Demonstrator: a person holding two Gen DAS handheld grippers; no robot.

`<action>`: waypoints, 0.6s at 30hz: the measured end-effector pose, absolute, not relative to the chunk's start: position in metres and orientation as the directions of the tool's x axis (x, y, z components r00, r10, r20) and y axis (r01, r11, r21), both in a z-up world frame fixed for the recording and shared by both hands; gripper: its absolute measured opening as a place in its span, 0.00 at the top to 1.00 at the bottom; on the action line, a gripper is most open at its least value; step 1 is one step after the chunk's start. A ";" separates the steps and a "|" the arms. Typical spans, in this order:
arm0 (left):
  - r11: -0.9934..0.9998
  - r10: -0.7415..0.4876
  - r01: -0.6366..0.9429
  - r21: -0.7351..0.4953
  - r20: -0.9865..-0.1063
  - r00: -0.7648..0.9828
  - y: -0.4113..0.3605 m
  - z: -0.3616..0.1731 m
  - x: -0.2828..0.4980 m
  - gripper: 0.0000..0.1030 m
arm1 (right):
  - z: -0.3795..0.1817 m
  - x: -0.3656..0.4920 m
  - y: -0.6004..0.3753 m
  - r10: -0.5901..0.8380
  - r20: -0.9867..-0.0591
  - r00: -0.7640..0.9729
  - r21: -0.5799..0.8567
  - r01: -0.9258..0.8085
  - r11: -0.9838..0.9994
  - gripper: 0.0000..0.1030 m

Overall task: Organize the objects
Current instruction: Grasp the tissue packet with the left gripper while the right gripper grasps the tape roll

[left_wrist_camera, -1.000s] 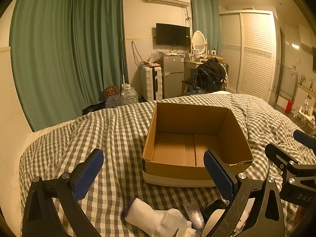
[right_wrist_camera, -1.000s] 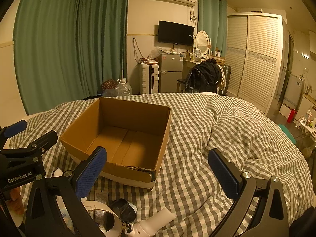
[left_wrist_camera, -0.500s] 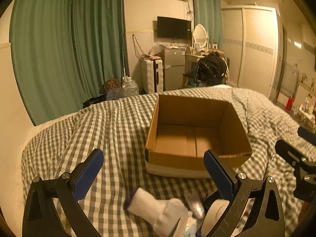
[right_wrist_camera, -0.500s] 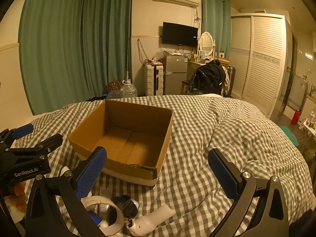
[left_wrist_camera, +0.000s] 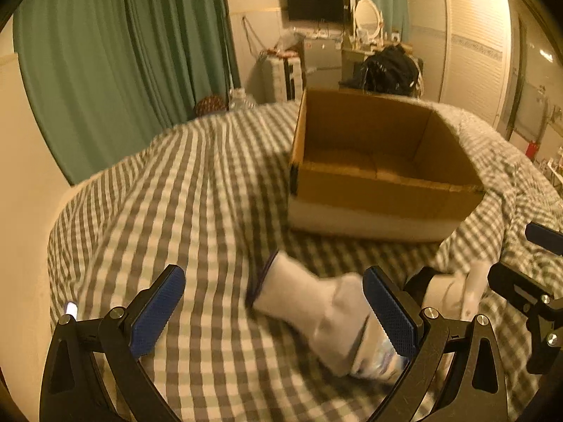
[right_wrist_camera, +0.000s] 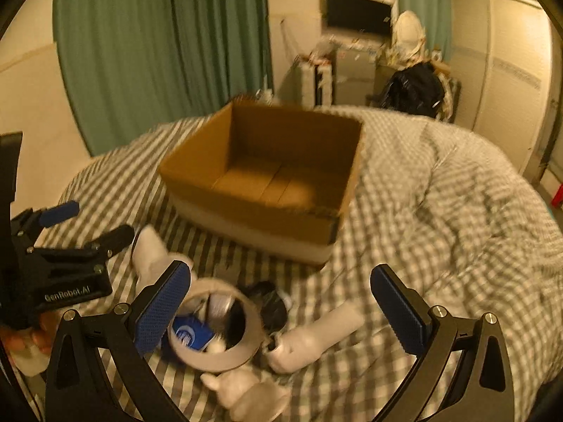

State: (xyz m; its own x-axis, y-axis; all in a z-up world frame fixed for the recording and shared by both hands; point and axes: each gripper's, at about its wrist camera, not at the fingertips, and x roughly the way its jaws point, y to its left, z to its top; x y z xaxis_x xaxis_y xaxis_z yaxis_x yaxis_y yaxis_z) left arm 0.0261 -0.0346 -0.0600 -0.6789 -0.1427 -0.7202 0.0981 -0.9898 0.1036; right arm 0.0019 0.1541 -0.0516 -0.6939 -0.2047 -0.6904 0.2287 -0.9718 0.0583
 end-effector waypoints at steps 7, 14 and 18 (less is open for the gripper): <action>-0.995 -0.099 0.080 0.062 -0.763 -0.638 -0.046 -0.077 0.028 0.00 | -0.072 -0.002 0.141 -0.298 -0.734 -0.610 0.134 0.301 -0.944 0.00; -0.996 -0.088 0.077 0.052 -0.788 -0.609 -0.046 -0.086 0.019 0.00 | -0.104 -0.008 0.127 -0.380 -0.791 -0.479 0.219 0.359 -0.907 0.01; -0.995 -0.095 0.065 0.070 -0.789 -0.606 -0.042 -0.086 0.022 0.02 | -0.123 -0.011 0.126 -0.415 -0.820 -0.395 0.280 0.356 -0.892 0.20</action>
State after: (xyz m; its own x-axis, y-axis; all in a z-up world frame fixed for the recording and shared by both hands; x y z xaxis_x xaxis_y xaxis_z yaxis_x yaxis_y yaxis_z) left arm 0.0217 -0.0418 -0.0861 -0.6065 -0.0949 -0.7894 0.0648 -0.9954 0.0698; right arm -0.0106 0.1259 -0.1229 -0.3951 -0.4150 -0.8195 0.3557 -0.8916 0.2800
